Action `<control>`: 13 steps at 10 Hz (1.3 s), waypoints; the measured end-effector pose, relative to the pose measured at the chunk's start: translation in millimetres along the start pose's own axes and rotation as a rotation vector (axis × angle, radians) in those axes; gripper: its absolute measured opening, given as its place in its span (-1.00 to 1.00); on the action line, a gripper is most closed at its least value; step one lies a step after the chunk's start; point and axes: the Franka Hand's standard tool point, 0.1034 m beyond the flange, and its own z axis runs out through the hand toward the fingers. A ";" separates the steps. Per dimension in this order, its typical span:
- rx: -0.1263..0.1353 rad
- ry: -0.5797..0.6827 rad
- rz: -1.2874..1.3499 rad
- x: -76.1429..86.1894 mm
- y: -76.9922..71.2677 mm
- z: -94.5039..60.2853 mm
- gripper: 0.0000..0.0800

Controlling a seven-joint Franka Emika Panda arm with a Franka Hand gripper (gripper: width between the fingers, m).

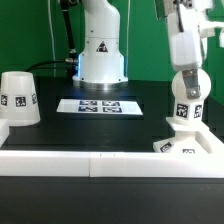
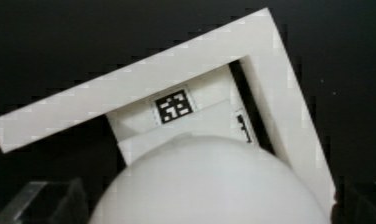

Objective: Assemble lamp

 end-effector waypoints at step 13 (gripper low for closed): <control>-0.074 0.059 -1.425 2.4 5.1 1.8 0.75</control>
Offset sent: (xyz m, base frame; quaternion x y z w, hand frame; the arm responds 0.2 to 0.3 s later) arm 0.0000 0.0000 0.0000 0.0000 0.0000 -0.1296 0.9916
